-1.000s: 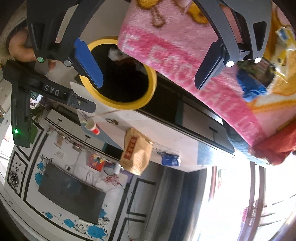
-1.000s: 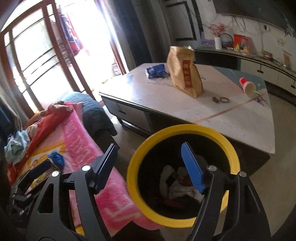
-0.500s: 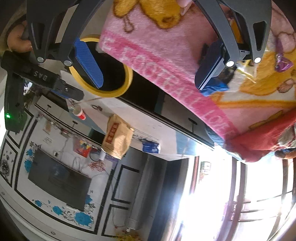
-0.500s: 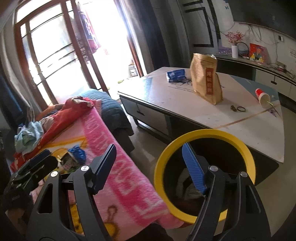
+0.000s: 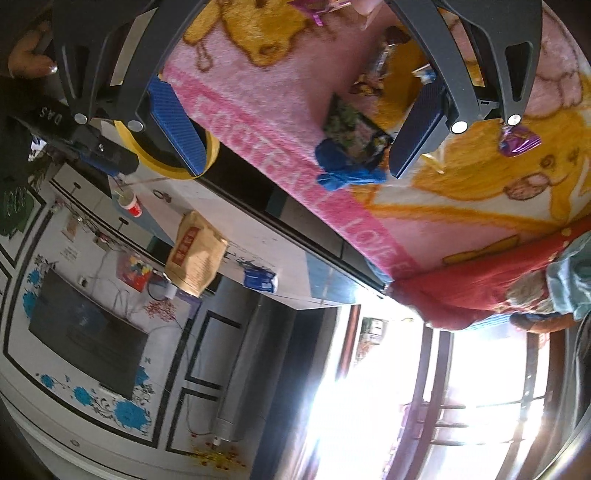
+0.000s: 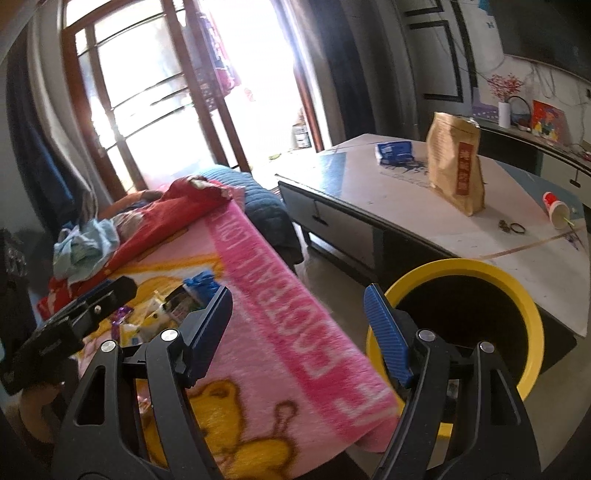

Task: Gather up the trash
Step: 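Move both open grippers back to the wrappers on the blanket, then grasp the yellow-white snack bag with the left gripper while the right grasps the green snack bag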

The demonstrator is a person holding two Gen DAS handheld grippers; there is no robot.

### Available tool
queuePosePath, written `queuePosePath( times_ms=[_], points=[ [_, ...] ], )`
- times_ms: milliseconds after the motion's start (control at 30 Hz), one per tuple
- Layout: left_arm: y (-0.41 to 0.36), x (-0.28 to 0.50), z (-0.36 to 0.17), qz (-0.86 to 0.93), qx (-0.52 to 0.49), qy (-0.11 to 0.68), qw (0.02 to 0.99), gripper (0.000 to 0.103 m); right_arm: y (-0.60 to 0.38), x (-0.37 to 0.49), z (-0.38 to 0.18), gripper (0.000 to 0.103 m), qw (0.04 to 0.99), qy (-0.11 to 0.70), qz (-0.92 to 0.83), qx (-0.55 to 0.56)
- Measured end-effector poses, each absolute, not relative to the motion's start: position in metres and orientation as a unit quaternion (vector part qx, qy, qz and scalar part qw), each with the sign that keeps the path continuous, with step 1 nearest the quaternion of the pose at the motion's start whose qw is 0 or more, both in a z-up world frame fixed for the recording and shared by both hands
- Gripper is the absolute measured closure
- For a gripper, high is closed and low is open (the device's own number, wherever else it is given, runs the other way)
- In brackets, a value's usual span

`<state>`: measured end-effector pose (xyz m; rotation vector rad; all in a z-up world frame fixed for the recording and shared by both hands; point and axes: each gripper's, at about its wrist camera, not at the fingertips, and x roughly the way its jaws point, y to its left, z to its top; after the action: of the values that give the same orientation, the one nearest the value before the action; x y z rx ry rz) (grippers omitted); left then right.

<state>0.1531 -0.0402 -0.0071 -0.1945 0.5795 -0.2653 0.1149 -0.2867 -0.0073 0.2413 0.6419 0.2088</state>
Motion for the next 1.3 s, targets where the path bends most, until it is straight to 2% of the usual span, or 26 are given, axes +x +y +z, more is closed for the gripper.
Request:
queuePosePath(
  times_ms=[600, 1033, 1133, 1300],
  points=[
    [0.033, 0.138, -0.022, -0.054, -0.129, 0.291, 0.947, 0.007, -0.222, 0.112, -0.019, 0.037, 0.919, 0.343, 0.176, 0.080],
    [0.071, 0.136, -0.049, -0.027, -0.144, 0.334, 0.931, 0.008, -0.171, 0.139, -0.046, 0.037, 0.902, 0.376, 0.211, 0.038],
    [0.073, 0.139, -0.057, -0.035, -0.147, 0.347, 0.926, 0.023, -0.161, 0.148, -0.056, 0.039, 0.896, 0.387, 0.215, 0.033],
    [0.076, 0.145, -0.073, -0.050, -0.159, 0.372, 0.913, 0.040, -0.139, 0.161, -0.069, 0.047, 0.887, 0.402, 0.225, 0.018]
  ],
)
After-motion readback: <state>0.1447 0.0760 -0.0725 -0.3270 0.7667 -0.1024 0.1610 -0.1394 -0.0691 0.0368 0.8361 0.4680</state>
